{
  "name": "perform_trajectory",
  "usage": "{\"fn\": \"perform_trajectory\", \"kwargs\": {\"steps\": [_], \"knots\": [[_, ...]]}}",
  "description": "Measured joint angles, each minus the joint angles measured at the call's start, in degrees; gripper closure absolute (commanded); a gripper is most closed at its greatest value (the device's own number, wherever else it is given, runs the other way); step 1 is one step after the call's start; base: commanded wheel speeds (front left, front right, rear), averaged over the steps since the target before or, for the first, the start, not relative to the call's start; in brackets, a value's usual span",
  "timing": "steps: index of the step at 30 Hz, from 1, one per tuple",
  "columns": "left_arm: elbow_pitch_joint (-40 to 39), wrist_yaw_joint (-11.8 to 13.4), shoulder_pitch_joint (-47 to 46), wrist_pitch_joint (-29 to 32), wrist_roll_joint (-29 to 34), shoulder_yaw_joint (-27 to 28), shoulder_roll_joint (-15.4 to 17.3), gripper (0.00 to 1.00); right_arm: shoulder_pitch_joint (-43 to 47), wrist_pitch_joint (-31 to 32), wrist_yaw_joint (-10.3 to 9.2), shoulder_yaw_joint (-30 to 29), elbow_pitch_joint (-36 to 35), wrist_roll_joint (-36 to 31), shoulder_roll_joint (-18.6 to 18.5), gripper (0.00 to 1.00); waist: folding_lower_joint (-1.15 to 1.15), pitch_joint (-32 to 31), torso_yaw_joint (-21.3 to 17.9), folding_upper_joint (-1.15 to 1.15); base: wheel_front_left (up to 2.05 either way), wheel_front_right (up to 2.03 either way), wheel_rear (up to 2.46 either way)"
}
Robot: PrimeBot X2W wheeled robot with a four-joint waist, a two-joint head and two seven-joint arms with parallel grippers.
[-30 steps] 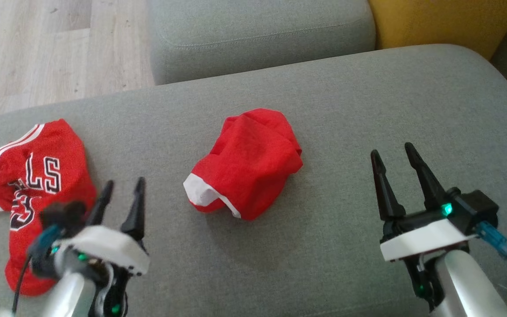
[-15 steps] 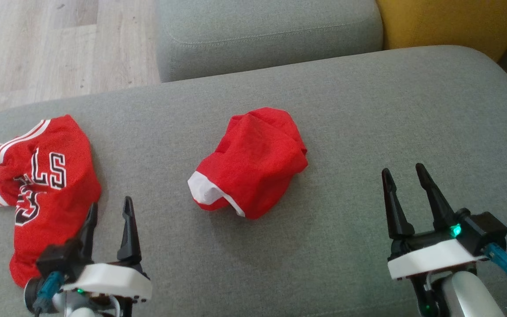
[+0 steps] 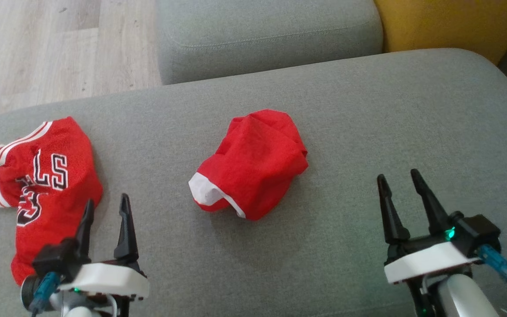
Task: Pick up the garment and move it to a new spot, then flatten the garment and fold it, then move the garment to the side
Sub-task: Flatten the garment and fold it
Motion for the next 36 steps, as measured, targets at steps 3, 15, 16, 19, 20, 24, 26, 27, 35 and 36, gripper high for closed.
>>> {"fn": "perform_trajectory", "kwargs": {"steps": [3,15,16,19,20,24,26,27,35,36], "knots": [[0.1,-0.3,0.0,0.0,0.4,0.5,-0.5,0.0,0.0,0.0,0.0,1.1,0.9,0.1,-0.1,0.0,0.0,-0.1,0.3,0.0,0.0,0.0,0.0],[1.5,-2.1,-0.1,0.0,1.5,1.4,-1.8,0.0,-10.6,16.0,0.0,18.4,14.0,7.6,-1.5,0.0,0.0,0.1,5.4,0.0,0.0,0.0,0.0],[1.7,-2.4,-0.1,0.0,1.5,1.4,-1.8,0.0,-12.0,17.3,0.0,18.8,15.5,8.3,-1.4,0.0,0.0,0.2,6.3,0.0,0.0,0.0,0.0],[2.2,-3.1,-0.3,0.0,1.5,1.2,-2.0,0.0,-14.9,20.3,0.0,19.8,20.6,9.1,-1.0,0.0,0.0,0.4,9.0,0.0,0.0,0.0,0.0],[2.4,-3.2,-0.4,0.0,1.5,1.1,-2.1,0.0,-15.6,20.9,0.0,19.9,22.3,9.3,-0.7,0.0,0.0,0.6,10.0,0.0,0.0,0.0,0.0],[3.1,-3.6,-0.7,0.0,1.5,1.0,-2.5,0.0,-17.5,21.5,0.0,20.9,28.4,9.6,0.2,0.0,0.0,1.2,13.7,0.0,0.0,0.0,0.0],[3.2,-3.6,-0.8,0.0,1.5,1.0,-2.7,0.0,-18.9,21.5,0.0,21.2,31.0,9.6,0.4,0.0,0.0,1.7,15.3,0.0,0.0,0.0,0.0],[3.3,-3.6,-0.9,0.0,1.5,1.0,-2.8,0.0,-19.8,21.2,0.0,21.2,32.2,9.5,0.5,0.0,0.0,2.0,16.0,0.0,0.0,0.0,0.0],[3.7,-4.3,-4.1,0.0,1.4,1.0,-3.2,0.0,-26.5,18.7,0.0,21.5,42.7,8.3,0.5,1.0,0.0,5.4,19.6,0.0,0.0,0.0,0.0],[3.7,-4.3,-4.2,0.0,1.4,1.0,-3.2,0.0,-27.0,18.2,0.0,21.8,43.4,8.2,0.5,1.0,0.0,5.6,19.7,0.0,0.0,0.0,0.0]]}}
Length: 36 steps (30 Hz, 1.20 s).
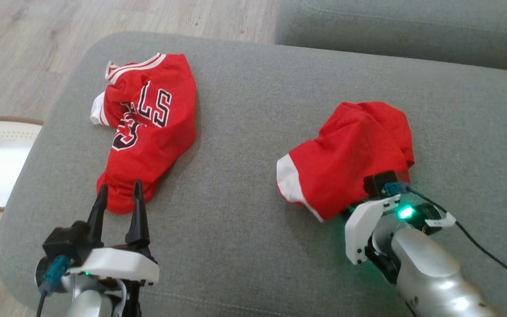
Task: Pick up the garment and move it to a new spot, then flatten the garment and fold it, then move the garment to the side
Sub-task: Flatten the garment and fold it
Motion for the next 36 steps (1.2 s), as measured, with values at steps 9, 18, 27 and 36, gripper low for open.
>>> {"fn": "perform_trajectory", "kwargs": {"steps": [9,18,27,36], "knots": [[0.9,-0.3,0.7,0.0,0.0,1.0,-0.2,0.0,-1.4,2.2,0.01,7.9,-2.5,0.4,-3.4,1.0,0.0,-2.0,-3.7,0.0,0.0,0.0,0.0],[0.9,-0.4,2.6,0.0,-0.5,1.6,-0.3,0.0,-1.5,19.4,0.01,13.9,-18.8,6.7,-20.7,1.0,0.0,-3.9,-10.5,0.0,0.0,0.0,0.0],[2.5,-0.4,1.7,0.0,-0.5,0.5,-0.5,0.0,1.8,31.7,0.01,7.4,-24.6,8.2,-27.3,0.52,0.0,-2.1,-11.9,0.0,0.0,0.0,0.0],[5.4,-2.0,1.4,0.5,-0.9,0.4,0.5,0.0,9.6,27.5,0.01,-5.2,-30.6,4.3,-21.9,0.0,0.0,-4.1,-13.8,0.0,0.0,0.0,0.0]]}}
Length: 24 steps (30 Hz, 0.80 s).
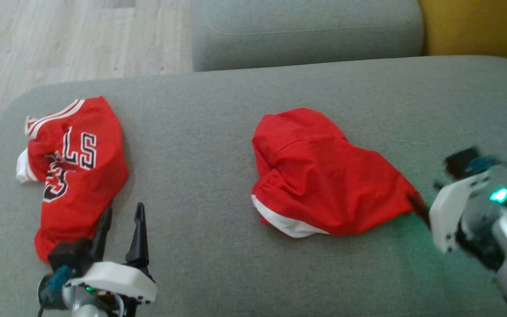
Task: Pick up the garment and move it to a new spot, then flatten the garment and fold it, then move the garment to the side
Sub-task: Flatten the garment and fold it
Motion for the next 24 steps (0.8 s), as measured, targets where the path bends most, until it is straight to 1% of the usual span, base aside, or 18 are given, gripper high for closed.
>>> {"fn": "perform_trajectory", "kwargs": {"steps": [2,4,7,10,12,14,17,20,22,24], "knots": [[0.0,-1.0,-0.1,1.7,-0.5,-0.3,0.5,0.0,1.1,-2.6,0.0,-4.6,-4.1,-0.5,0.7,0.0,0.0,-0.3,-0.7,0.0,0.0,0.0,0.0],[-0.3,-2.1,-0.6,4.8,-1.2,-1.3,1.5,0.0,2.6,-5.8,0.0,-10.0,-8.5,-1.8,2.4,0.0,0.0,-0.5,-1.4,0.0,0.0,0.0,0.0],[-1.1,-4.1,-3.3,10.9,-2.9,-2.6,2.6,0.0,6.1,-9.5,0.0,-16.1,-14.1,-3.9,6.6,0.0,0.0,-0.5,-2.3,0.0,0.0,0.0,0.0],[-0.9,-6.0,-8.7,20.4,-5.3,-6.2,5.1,0.0,10.4,-13.2,0.0,-20.5,-17.5,-6.6,11.7,0.0,0.0,-0.2,-3.1,0.0,0.0,0.0,0.0],[0.2,-6.4,-13.1,27.6,-9.5,-8.5,5.7,0.0,12.7,-15.7,0.0,-23.4,-18.8,-7.8,14.8,0.0,0.0,0.1,-3.7,0.0,0.0,0.0,0.0],[1.6,-6.5,-17.5,33.9,-13.2,-12.9,7.0,0.0,14.2,-17.9,0.0,-25.6,-20.0,-9.3,17.1,0.0,0.0,0.5,-4.4,0.0,0.0,0.0,0.0],[3.1,-6.5,-24.0,41.0,-18.8,-21.2,10.3,0.0,14.9,-20.4,0.0,-26.8,-21.1,-10.5,19.4,0.0,0.0,1.7,-5.7,0.0,0.0,0.0,0.0],[5.4,-6.5,-29.0,46.8,-26.5,-27.8,13.3,0.0,14.8,-21.8,0.0,-26.3,-21.3,-10.7,21.0,0.0,0.0,3.1,-7.7,0.0,0.0,0.0,0.0],[6.6,-6.5,-31.2,48.0,-30.0,-31.2,15.3,0.0,14.8,-22.7,0.0,-25.9,-21.2,-10.7,21.4,0.0,0.0,4.2,-9.1,0.0,0.0,0.0,0.0],[8.1,-6.5,-33.3,49.1,-34.4,-33.2,16.7,0.0,14.7,-23.0,0.0,-25.3,-21.1,-10.7,21.5,0.0,0.0,5.2,-10.6,0.0,0.0,0.0,0.0]]}}
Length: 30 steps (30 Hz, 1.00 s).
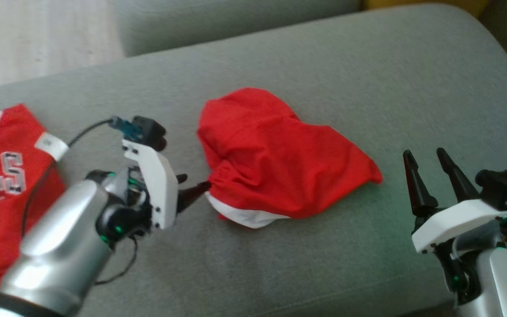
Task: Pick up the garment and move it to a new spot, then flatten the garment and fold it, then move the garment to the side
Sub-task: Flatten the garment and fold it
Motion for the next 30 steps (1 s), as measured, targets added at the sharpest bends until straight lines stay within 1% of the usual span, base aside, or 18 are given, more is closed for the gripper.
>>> {"fn": "perform_trajectory", "kwargs": {"steps": [3,6,10,15,16,17,18,25,30], "knots": [[2.4,0.0,-3.2,1.5,-4.6,-2.9,2.3,0.0,-0.3,-0.7,0.0,0.3,0.8,0.0,0.0,0.0,0.0,1.5,-2.2,0.0,0.0,0.0,0.0],[3.9,0.0,-5.8,1.9,-8.5,-5.6,3.7,0.0,-0.8,-1.1,0.0,0.4,1.6,0.0,0.0,0.0,0.0,2.9,-4.2,0.0,0.0,0.0,0.0],[5.1,0.0,-7.3,3.2,-14.0,-9.0,4.9,0.0,-2.8,-1.5,0.0,0.6,2.6,0.2,0.0,0.0,0.0,4.5,-6.4,0.0,0.0,0.0,0.0],[6.7,0.0,-8.0,4.5,-18.4,-12.7,5.7,0.0,-3.4,-1.8,0.0,0.7,3.6,0.3,0.0,0.0,0.0,5.6,-7.6,0.0,0.0,0.0,0.0],[6.7,0.0,-8.1,4.4,-18.9,-13.3,5.9,0.35,-3.4,-1.8,0.0,0.7,3.8,0.3,0.0,0.0,0.0,5.6,-7.6,0.0,0.0,0.0,0.0],[6.7,0.0,-8.2,4.4,-19.2,-13.9,6.0,0.75,-3.4,-1.8,0.0,0.7,3.9,0.3,0.0,0.0,0.0,5.4,-7.6,0.0,0.0,0.0,0.0],[6.6,0.0,-8.6,4.1,-19.3,-14.7,6.2,1.0,-3.4,-1.9,0.0,0.7,4.1,0.3,0.0,0.0,0.0,5.3,-7.5,0.0,0.0,0.0,0.0],[6.8,0.0,-10.2,-0.3,-23.3,-15.7,7.2,1.0,-3.2,-1.9,0.0,0.2,4.8,0.1,0.0,0.0,0.0,2.6,-5.4,0.0,0.0,0.0,0.0],[11.4,0.0,-10.0,-5.5,-25.8,-13.4,9.2,1.0,-2.0,-1.5,0.0,0.3,4.8,-0.3,0.0,0.0,0.0,-0.2,-3.0,0.0,0.0,0.0,0.0]]}}
